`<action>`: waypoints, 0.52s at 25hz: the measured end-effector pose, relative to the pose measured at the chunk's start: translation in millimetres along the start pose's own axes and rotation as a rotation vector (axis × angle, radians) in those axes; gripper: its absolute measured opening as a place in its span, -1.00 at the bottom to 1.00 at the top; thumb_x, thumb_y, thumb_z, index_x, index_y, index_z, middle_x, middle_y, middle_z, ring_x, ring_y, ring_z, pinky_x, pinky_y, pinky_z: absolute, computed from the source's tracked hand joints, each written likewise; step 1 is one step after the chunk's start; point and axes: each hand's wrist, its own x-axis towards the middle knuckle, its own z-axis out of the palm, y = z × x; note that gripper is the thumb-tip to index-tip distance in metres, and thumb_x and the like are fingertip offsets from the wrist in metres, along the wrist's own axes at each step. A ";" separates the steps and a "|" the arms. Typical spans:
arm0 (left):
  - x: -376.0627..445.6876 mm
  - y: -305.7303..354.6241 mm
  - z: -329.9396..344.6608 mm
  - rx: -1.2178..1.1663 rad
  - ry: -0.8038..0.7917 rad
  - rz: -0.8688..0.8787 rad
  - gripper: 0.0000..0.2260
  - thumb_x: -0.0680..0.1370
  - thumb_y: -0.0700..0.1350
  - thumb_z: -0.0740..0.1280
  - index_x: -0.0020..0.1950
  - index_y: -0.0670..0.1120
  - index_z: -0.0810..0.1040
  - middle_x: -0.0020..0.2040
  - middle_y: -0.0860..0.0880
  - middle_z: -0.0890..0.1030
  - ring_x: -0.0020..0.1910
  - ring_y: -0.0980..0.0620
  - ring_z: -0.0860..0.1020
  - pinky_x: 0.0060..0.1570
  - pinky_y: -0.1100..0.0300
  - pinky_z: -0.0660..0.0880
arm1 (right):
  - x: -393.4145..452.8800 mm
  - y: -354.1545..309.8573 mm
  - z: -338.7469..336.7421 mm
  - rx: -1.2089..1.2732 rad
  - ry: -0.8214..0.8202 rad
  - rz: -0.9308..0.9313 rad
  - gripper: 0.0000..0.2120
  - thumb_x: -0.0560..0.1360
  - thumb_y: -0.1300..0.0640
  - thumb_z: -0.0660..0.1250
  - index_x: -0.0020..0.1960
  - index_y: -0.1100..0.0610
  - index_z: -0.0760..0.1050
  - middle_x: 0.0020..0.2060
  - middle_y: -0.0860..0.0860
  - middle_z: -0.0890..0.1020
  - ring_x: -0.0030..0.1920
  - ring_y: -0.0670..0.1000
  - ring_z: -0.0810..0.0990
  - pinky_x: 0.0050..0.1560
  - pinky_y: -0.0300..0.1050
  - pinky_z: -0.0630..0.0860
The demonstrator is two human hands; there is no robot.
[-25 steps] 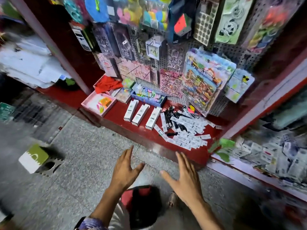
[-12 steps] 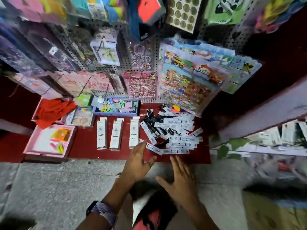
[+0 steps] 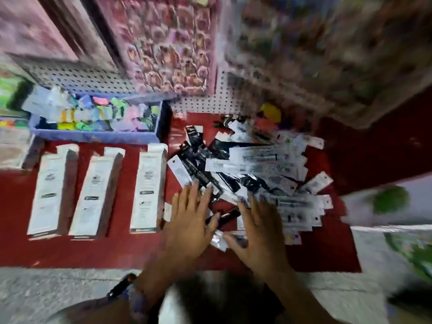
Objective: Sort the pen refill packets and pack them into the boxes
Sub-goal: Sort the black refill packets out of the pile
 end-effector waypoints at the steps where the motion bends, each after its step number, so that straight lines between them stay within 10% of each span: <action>1: 2.0 -5.9 16.7 0.022 0.035 0.021 -0.44 0.59 0.17 0.10 0.55 -0.02 0.23 0.53 -0.18 0.25 0.51 -0.19 0.15 0.44 -0.16 0.11 | 7.6 8.4 14.2 -0.050 0.023 -0.036 -0.17 0.43 -0.39 0.20 0.55 0.04 0.17 0.57 0.09 0.17 0.54 0.24 0.16 0.44 0.29 0.17; 13: -2.9 -22.0 50.2 0.132 0.193 0.080 -0.44 0.60 0.26 -0.11 0.59 0.14 -0.03 0.61 0.02 -0.03 0.57 0.00 -0.11 0.52 -0.01 -0.15 | 13.4 29.5 62.0 -0.164 0.244 -0.153 -0.30 0.55 -0.40 -0.14 0.52 -0.02 0.23 0.57 0.03 0.20 0.55 0.16 0.16 0.44 0.20 0.02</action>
